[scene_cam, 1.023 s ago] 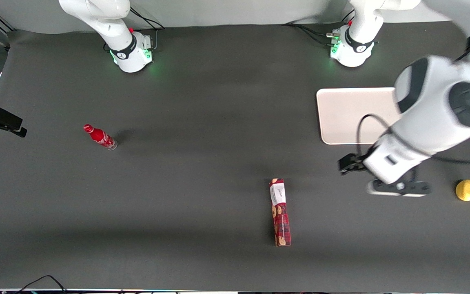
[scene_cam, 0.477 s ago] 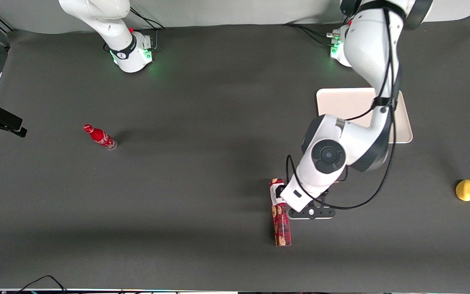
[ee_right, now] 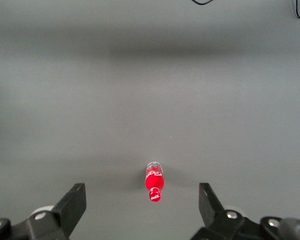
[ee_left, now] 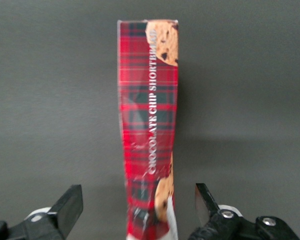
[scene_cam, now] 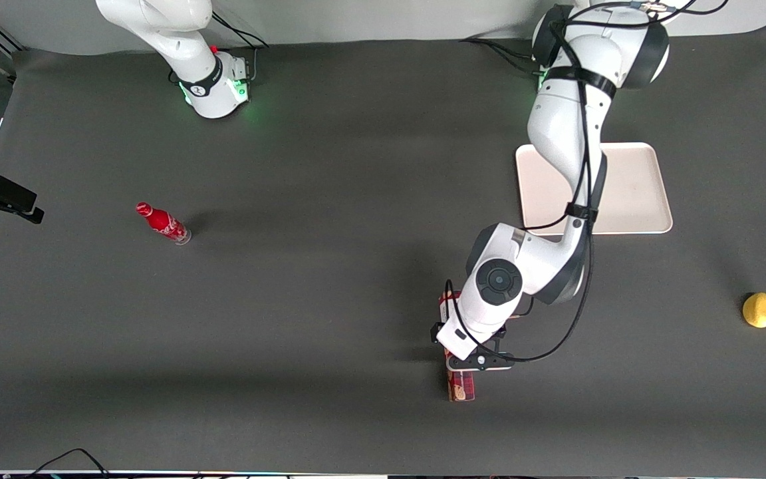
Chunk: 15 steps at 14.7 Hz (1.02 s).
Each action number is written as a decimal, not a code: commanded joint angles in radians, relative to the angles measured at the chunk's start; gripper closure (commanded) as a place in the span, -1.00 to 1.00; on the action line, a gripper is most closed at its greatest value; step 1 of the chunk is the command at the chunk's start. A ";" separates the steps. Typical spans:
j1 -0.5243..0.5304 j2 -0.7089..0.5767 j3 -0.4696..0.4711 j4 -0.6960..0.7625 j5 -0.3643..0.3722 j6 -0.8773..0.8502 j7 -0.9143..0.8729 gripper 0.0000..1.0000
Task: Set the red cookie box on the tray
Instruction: 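Lower the left gripper and close it on the red cookie box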
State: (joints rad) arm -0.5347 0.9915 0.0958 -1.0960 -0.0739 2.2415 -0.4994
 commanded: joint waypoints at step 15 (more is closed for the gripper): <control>-0.021 -0.020 0.030 0.044 -0.052 -0.052 -0.025 1.00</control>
State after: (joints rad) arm -0.5501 1.0275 0.1025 -1.0678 -0.0995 2.2835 -0.5241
